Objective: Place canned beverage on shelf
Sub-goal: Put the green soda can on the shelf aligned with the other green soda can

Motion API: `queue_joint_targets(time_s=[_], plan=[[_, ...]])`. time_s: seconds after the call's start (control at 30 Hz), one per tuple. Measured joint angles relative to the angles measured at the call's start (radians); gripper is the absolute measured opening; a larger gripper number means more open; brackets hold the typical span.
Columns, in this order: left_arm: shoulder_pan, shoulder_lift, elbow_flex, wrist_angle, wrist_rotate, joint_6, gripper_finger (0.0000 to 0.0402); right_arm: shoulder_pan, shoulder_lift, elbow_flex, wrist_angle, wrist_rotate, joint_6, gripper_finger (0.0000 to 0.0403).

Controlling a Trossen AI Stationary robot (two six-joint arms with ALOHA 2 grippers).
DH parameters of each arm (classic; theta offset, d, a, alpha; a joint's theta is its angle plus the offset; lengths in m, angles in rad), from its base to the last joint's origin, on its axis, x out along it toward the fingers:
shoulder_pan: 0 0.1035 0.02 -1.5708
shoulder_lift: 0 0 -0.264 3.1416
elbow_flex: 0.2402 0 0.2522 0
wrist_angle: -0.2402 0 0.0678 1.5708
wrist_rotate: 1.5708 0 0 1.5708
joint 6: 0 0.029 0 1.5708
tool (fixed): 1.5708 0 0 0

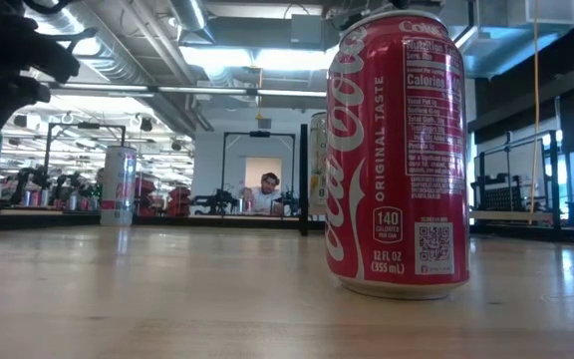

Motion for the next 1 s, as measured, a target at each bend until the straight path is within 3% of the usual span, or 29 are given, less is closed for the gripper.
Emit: queue_joint_targets(time_s=[0.2, 0.43, 0.77, 1.0], plan=[[0.002, 0.003, 0.039, 0.021, 0.029, -0.053, 0.0258, 0.040, -0.001, 0.000, -0.172, 0.001, -0.066, 0.0326], [0.070, 0.101, 0.233, 0.020, 0.033, -0.078, 0.0258, 0.101, -0.081, -0.121, -0.224, 0.094, -0.156, 0.0326], [0.186, 0.452, 0.597, 0.041, 0.002, 0.054, 0.0258, 0.100, -0.281, -0.507, -0.076, 0.094, -0.020, 0.0326], [0.231, 0.714, 0.838, 0.046, 0.005, 0.143, 0.0258, 0.098, -0.281, -0.601, -0.058, 0.132, 0.005, 0.0326]])
